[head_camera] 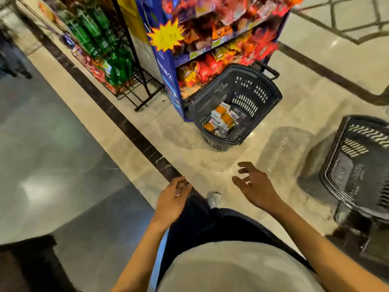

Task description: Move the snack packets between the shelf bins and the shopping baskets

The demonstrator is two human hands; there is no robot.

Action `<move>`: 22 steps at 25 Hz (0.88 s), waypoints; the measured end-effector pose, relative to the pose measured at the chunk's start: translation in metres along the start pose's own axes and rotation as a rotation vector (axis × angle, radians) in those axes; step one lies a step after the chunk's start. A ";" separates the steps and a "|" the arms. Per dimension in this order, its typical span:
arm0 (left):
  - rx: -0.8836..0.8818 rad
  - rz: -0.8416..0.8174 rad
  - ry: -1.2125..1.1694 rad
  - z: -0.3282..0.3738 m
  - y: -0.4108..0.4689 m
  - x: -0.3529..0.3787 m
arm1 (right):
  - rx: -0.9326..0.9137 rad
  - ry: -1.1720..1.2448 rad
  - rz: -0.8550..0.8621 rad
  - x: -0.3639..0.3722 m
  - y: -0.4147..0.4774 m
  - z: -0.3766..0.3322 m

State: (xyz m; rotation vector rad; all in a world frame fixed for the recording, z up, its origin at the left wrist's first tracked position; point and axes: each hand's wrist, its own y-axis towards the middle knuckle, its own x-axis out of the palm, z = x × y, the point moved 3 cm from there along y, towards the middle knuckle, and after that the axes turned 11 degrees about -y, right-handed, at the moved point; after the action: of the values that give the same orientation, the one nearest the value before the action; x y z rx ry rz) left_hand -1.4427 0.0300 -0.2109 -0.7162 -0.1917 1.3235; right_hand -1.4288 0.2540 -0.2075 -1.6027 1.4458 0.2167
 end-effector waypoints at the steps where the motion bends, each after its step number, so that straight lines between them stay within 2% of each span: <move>1: -0.011 -0.011 0.007 0.012 0.017 -0.006 | 0.003 0.001 0.015 -0.011 0.019 -0.009; 4: -0.005 -0.043 0.050 0.054 0.082 -0.018 | 0.034 -0.012 0.050 -0.037 0.078 -0.030; 8: 0.036 -0.184 0.210 0.116 0.197 -0.012 | 0.129 0.061 0.132 -0.057 0.160 -0.043; 11: 0.100 -0.308 0.394 0.169 0.285 0.002 | 0.284 0.188 0.223 -0.071 0.214 -0.047; 15: 0.108 -0.460 0.578 0.212 0.376 0.038 | 0.457 0.317 0.239 -0.074 0.273 -0.034; 19: 0.097 -0.553 0.735 0.179 0.480 0.093 | 0.614 0.432 0.242 -0.032 0.353 0.014; 22: 0.050 -0.564 0.826 0.104 0.575 0.146 | 0.778 0.523 0.138 0.036 0.437 0.075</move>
State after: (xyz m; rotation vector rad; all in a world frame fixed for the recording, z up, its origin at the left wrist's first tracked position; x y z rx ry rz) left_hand -1.9260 0.2430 -0.5000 -1.0176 0.2917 0.4303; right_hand -1.7577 0.3401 -0.4937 -0.9389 1.7331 -0.6643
